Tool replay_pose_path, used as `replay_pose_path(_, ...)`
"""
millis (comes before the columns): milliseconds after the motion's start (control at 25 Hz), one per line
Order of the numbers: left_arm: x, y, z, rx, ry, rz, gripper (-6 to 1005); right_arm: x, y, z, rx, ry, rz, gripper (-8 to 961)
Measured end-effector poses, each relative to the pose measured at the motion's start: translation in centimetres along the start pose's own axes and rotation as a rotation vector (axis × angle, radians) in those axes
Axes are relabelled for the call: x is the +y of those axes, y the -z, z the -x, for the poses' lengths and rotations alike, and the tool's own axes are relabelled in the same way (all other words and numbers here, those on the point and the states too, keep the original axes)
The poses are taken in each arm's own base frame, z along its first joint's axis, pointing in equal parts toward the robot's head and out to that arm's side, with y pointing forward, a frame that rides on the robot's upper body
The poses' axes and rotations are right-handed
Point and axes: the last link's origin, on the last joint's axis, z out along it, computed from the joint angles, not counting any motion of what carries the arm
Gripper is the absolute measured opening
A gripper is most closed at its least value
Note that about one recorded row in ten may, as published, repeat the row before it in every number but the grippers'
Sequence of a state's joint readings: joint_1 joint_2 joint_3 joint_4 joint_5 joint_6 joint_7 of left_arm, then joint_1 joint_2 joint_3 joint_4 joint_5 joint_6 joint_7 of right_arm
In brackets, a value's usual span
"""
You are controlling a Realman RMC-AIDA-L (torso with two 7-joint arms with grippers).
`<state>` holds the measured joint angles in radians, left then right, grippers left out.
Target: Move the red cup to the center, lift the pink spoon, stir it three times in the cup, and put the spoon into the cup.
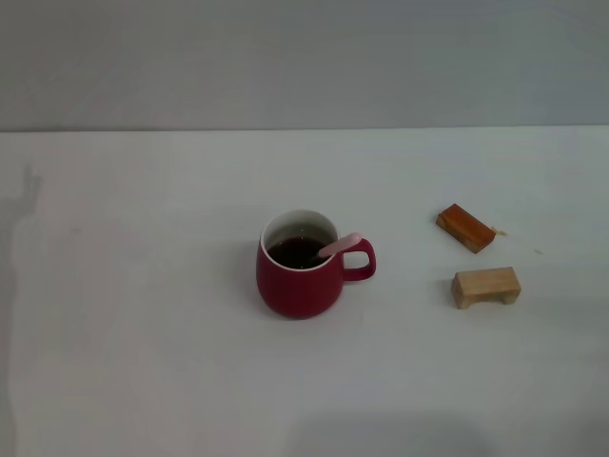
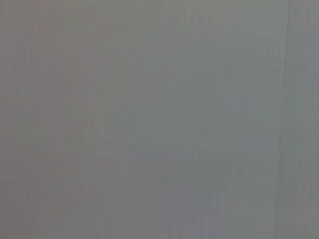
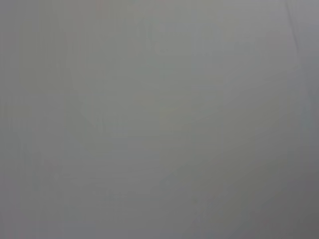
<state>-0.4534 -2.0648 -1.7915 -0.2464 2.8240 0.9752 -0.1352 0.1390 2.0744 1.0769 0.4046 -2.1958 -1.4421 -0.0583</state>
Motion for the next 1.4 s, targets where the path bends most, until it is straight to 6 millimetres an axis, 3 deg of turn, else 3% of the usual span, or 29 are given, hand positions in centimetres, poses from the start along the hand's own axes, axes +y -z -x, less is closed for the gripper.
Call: replay_pose_path(1400, 0.54, -0.08, -0.14, 0.012, 0.013, 0.013, 846, 0.24, -0.85, -0.26, 0.001, 0.037, 0.019, 567)
